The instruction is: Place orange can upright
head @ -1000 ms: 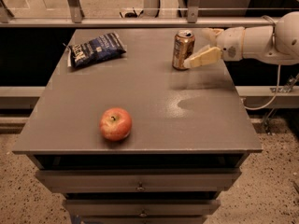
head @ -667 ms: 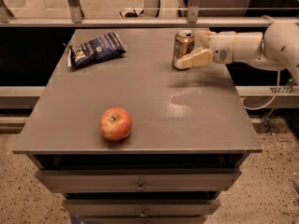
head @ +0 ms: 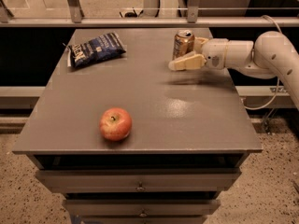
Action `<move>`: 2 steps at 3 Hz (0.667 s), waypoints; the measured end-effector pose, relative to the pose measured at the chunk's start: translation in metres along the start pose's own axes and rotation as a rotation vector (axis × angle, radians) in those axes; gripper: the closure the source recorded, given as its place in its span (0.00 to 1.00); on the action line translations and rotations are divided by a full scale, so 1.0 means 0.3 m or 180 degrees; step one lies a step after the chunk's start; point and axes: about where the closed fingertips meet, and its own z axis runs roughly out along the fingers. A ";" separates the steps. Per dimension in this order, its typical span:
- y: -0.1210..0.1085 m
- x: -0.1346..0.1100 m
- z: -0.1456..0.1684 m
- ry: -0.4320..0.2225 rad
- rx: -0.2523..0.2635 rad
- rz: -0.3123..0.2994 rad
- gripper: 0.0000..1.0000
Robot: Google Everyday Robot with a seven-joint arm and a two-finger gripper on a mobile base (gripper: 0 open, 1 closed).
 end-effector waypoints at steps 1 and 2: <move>-0.017 -0.013 0.006 -0.0097 0.0040 0.0021 0.45; -0.032 -0.027 -0.005 -0.0135 0.0078 0.0022 0.69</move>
Offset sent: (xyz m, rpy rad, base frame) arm 0.0110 -0.0172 0.0146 0.0484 -0.0281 -0.0500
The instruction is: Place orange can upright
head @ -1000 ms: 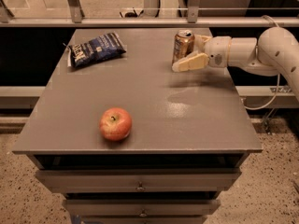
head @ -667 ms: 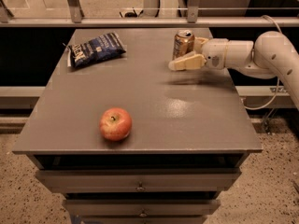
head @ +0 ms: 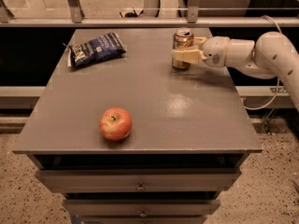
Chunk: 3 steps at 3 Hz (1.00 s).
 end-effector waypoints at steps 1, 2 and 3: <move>-0.006 -0.063 -0.028 -0.0114 0.0008 -0.0096 0.92; -0.007 -0.188 -0.082 -0.0285 0.0015 -0.0321 1.00; -0.009 -0.279 -0.135 -0.0213 0.0038 -0.0422 1.00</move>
Offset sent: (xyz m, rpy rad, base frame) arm -0.0148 -0.0367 0.1126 0.0430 -0.2496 0.0080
